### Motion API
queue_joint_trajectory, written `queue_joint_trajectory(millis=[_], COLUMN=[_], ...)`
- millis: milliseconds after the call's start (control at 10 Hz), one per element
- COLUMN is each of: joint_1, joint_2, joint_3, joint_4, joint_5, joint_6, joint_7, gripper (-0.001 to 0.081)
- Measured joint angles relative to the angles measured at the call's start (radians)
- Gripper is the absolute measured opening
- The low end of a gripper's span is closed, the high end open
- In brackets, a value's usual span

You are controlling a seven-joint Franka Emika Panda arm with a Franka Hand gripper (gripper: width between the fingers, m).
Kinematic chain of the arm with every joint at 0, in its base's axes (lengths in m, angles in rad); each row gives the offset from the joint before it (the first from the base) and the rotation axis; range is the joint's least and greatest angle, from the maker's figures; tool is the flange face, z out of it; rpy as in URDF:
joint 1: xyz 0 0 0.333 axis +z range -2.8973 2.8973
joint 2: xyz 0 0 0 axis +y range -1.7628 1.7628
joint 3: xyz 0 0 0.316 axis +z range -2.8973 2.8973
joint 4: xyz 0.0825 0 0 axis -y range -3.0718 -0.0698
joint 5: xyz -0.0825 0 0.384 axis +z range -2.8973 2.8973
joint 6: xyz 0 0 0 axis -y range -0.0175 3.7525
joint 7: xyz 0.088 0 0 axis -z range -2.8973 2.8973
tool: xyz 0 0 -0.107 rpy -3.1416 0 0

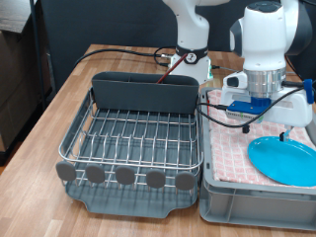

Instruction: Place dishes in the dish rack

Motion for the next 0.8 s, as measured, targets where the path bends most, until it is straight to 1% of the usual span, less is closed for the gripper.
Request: queue_joint_trajectory(millis=[300,500,800], joint_1=[-0.031,-0.048,-0.052], joint_2=[0.029,0.046,0.061], joint_3=[0.033,0.049,0.054], joint_4=[0.015,0.025,0.032], joint_5=[0.029,0.032,0.033], joint_6=[0.02,0.029,0.051], joint_7=[-0.029,-0.036,-0.036], gripper=[0.0803,0.0803,0.0803])
